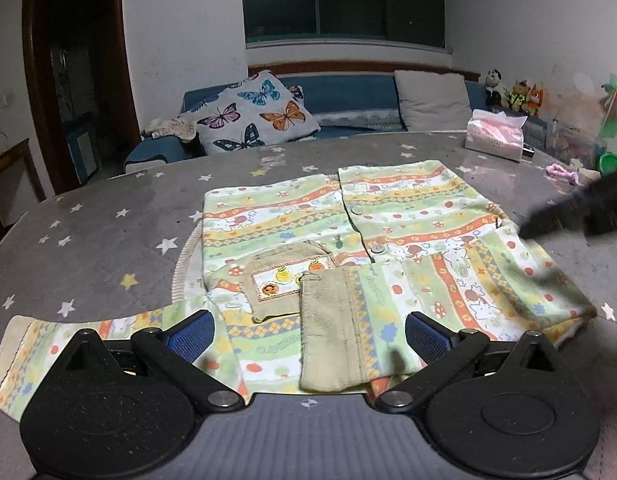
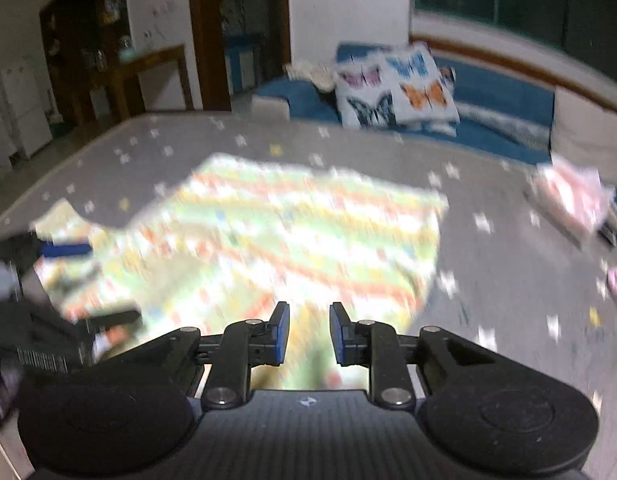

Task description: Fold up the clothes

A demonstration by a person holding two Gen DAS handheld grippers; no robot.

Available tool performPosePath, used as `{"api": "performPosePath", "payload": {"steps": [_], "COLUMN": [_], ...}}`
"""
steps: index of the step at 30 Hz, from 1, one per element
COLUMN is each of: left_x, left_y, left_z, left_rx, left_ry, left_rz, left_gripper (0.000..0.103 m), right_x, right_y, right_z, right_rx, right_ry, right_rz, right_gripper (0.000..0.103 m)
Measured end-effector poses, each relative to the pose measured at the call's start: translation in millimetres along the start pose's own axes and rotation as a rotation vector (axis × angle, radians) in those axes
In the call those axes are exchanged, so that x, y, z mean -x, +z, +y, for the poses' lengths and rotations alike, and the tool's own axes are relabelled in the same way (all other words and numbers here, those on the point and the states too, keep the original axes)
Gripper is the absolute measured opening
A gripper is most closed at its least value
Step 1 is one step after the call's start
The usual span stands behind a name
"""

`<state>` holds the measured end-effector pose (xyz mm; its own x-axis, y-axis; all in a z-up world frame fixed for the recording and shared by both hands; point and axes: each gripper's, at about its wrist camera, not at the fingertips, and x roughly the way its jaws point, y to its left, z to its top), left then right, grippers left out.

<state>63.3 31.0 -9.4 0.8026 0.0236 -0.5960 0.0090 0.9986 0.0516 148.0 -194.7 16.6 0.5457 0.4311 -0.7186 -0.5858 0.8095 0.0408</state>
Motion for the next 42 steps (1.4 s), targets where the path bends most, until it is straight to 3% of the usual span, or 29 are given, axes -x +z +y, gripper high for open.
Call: {"api": "performPosePath", "payload": {"steps": [6, 13, 18, 24, 34, 36, 40, 42], "left_x": [-17.4, -29.8, -36.3, -44.5, -49.8, -44.5, -30.9, -25.2], "left_y": [0.8, 5.2, 8.2, 9.4, 9.8, 10.1, 7.1, 4.2], "left_z": [-1.6, -0.7, -1.4, 7.8, 1.6, 3.6, 5.9, 5.6], "left_rx": [-0.010, -0.012, -0.015, 0.008, -0.027, -0.026, -0.030, -0.034], "left_ry": [0.036, 0.068, 0.091, 0.137, 0.139, 0.142, 0.134, 0.126], "left_rz": [0.034, 0.045, 0.044, 0.056, 0.050, 0.043, 0.028, 0.022], "left_gripper": [0.103, 0.103, 0.103, 0.103, 0.103, 0.103, 0.103, 0.103], "right_x": [-12.8, -12.7, -39.5, -34.9, -32.4, -27.4, -10.9, -1.9], "right_y": [-33.6, -13.5, -9.5, -14.5, -14.9, -16.2, -24.5, -31.1], "right_z": [-15.1, -19.0, -31.5, -36.5, -30.8, -26.3, -10.4, -3.5], "right_rx": [-0.038, -0.034, -0.069, -0.085, -0.056, -0.040, 0.025, 0.048], "right_ry": [0.004, -0.018, -0.051, -0.080, -0.092, -0.082, -0.046, -0.034], "right_rz": [0.052, -0.031, -0.003, -0.012, -0.007, -0.008, -0.013, -0.015], "right_gripper": [0.015, 0.016, 0.013, 0.009, 0.013, 0.020, 0.021, 0.029]}}
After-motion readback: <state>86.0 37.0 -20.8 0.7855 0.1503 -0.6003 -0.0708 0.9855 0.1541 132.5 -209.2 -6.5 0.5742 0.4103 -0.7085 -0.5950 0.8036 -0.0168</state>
